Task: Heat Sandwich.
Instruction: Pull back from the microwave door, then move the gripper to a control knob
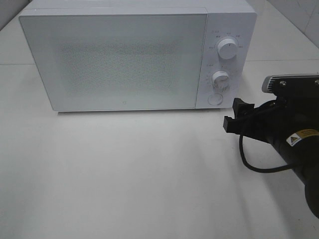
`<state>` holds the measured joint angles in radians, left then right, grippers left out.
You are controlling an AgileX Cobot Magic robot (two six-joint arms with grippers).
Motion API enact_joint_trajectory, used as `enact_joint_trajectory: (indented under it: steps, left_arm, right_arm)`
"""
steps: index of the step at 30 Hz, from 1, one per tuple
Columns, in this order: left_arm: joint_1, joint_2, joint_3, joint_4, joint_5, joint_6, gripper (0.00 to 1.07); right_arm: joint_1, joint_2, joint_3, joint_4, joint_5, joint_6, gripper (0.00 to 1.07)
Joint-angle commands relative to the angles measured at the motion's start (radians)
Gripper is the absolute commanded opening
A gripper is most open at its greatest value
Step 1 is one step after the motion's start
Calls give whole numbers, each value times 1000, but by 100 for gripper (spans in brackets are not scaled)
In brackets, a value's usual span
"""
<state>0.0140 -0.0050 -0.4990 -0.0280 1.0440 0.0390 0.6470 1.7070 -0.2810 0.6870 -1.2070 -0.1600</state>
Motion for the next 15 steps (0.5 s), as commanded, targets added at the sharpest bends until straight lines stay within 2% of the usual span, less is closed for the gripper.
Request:
enact_joint_trajectory:
  steps: [1, 15]
  left_arm:
    - [0, -26, 3, -5, -8, 0, 100]
    - [0, -26, 3, -5, -8, 0, 100]
  right_arm:
    - [-24, 33, -43, -34, -20, 6, 76]
    - [-114, 143, -213, -160, 51, 13, 76]
